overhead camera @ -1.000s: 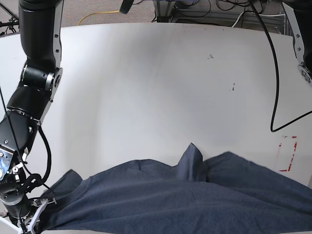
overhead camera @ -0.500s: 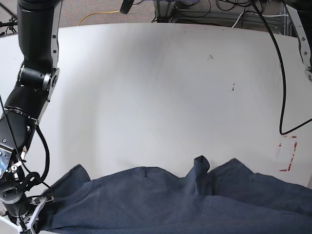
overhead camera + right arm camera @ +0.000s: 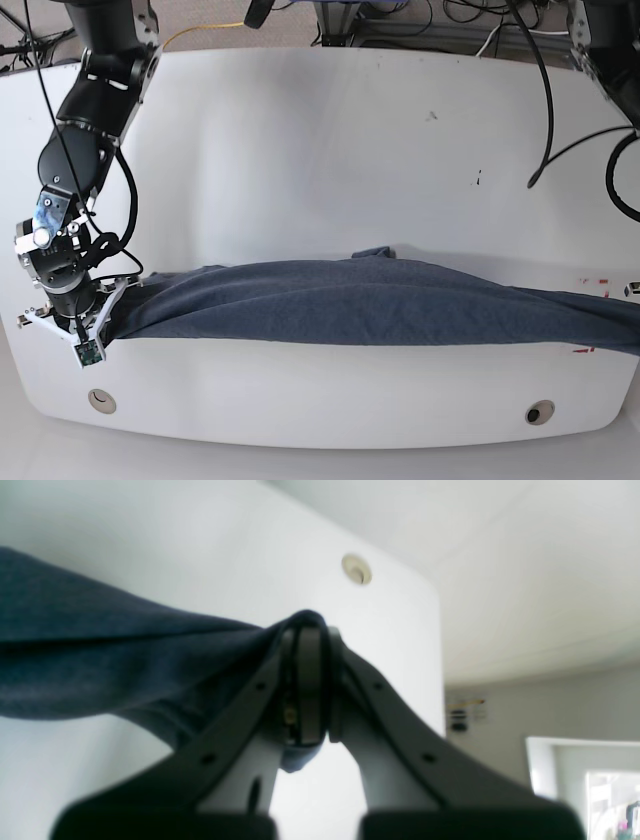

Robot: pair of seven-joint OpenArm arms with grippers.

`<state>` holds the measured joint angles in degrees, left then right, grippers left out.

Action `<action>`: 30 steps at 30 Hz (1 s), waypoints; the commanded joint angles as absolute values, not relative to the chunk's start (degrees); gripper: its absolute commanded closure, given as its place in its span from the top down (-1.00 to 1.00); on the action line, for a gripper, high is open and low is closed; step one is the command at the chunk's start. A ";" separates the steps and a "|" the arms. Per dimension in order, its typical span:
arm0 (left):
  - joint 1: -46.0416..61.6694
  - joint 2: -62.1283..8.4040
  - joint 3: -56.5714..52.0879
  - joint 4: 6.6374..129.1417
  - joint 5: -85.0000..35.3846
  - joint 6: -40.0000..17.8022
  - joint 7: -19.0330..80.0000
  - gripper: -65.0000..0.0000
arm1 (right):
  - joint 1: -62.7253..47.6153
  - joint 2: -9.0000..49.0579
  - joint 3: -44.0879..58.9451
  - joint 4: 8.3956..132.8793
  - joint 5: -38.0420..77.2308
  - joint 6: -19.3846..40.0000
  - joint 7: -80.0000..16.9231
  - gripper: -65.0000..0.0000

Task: Fold the T-shirt properly
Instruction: 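Lift the shirt with both grippers and stretch it between them, then lower the shirt and release the left gripper's hold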

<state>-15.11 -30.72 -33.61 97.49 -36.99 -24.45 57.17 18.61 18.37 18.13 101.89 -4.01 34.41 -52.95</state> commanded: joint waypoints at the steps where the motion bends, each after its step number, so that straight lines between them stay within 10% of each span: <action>1: -13.05 -31.78 -35.12 100.53 -37.58 -24.48 55.16 -1.00 | 17.19 17.98 19.47 104.31 -4.00 33.89 -51.74 -1.00; 30: 20.26 -24.75 -47.34 100.44 -37.14 -28.88 54.90 -1.00 | -8.48 5.76 29.14 109.23 -4.00 33.98 -51.56 -1.00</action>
<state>20.23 -23.35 -46.46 99.68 -36.86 -28.80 56.05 -9.21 5.10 28.36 108.44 -3.86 34.41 -52.56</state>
